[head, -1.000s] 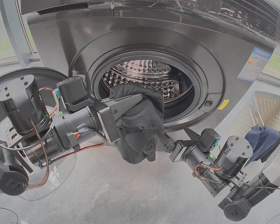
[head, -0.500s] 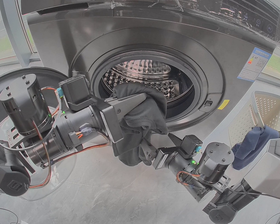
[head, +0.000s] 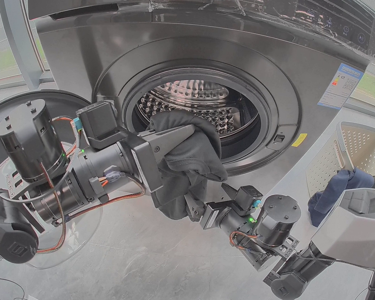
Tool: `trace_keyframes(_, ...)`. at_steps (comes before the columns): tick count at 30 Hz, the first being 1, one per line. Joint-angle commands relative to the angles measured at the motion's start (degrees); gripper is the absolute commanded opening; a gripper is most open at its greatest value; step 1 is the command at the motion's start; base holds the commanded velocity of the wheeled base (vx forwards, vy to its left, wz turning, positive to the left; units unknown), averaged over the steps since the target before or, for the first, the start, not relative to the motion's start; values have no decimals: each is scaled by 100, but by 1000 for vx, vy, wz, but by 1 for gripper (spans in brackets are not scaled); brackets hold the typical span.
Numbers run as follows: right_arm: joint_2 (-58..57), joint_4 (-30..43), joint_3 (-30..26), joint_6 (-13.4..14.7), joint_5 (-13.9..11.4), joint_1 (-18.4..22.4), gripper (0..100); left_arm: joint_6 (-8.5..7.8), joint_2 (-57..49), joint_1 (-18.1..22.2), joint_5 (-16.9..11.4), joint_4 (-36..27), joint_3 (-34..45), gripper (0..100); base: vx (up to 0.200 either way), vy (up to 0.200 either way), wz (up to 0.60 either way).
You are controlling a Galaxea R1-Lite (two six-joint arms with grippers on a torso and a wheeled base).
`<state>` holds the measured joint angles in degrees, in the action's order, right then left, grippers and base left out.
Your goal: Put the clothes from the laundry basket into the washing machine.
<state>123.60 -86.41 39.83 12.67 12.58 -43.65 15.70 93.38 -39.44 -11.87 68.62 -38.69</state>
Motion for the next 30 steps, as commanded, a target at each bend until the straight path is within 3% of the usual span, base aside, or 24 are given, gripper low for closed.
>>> trace_keyframes(1, 252, -8, 34, -1, -1, 32, 100, 3, -83, 6, 1, 2, 11, 0, 0, 0, 0)
trace_keyframes(12, 191, -8, 447, -1, 8, 164, 100, -23, -171, 6, -8, -7, 266, 0, 0, 0, 0)
trace_keyframes(19, -451, 1, 122, -36, -28, 489, 100, -23, -197, 68, -61, 2, 362, 0, 0, 0, 0)
trace_keyframes(23, -679, -8, -80, -71, -168, 736, 100, -14, -268, 59, -61, -7, 354, 0, 0, 0, 0)
trace_keyframes(30, -635, -17, -212, -54, -168, 665, 100, -6, -268, 59, -61, -7, 266, 0, 0, 0, 0)
